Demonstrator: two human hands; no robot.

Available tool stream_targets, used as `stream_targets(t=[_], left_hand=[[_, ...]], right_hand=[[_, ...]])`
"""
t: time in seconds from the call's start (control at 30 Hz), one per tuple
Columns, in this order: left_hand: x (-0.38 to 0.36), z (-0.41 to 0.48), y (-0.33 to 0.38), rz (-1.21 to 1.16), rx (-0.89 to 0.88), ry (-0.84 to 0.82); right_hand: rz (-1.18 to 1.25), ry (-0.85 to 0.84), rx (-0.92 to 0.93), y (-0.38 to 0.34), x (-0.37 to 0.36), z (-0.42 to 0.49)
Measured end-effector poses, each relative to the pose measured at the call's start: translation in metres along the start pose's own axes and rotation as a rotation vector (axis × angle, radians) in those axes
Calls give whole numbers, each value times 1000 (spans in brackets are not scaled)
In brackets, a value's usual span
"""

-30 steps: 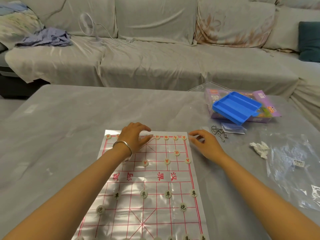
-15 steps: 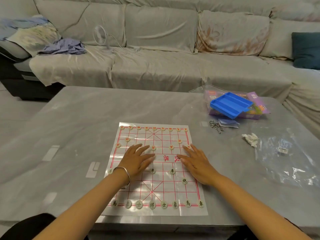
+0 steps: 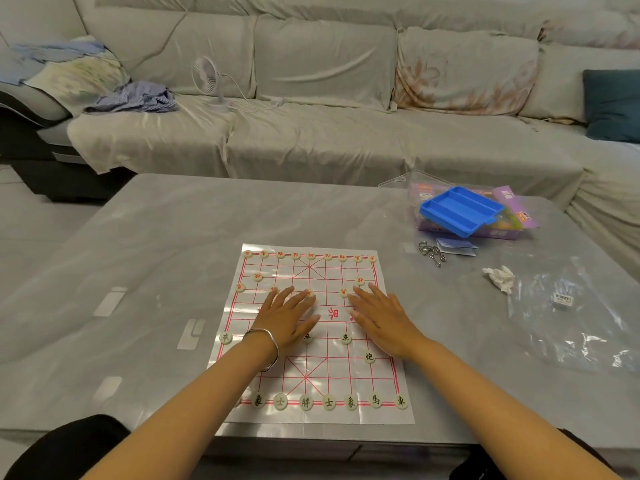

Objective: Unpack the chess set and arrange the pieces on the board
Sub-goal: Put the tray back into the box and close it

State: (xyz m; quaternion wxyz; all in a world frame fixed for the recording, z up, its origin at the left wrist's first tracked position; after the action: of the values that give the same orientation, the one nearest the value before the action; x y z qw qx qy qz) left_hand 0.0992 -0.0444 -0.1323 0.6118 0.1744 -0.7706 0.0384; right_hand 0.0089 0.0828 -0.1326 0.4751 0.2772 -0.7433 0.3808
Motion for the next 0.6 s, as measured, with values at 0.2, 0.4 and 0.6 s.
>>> stream_targets(t=[0.2, 0.4, 0.6], left_hand=[[-5, 11, 0, 78, 14, -60], [-4, 14, 0, 108, 26, -82], [0, 15, 3, 91, 32, -55]], right_hand=[[-36, 5, -21, -8, -2, 17], [-30, 10, -27, -10, -2, 16], [-15, 33, -19, -10, 0, 17]])
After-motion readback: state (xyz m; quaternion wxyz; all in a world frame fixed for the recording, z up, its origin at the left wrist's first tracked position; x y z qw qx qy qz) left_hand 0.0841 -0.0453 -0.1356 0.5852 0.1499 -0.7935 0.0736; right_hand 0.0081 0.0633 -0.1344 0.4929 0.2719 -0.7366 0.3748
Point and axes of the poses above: each hand's wrist, its own z-axis towards the middle knuckle, its own x-axis out of the back of the hand, y = z × x, the point moved 10 cm from there along z, towards the middle knuckle, and after that the axes turned 3 degrees about -y, right-handed, at the moved point
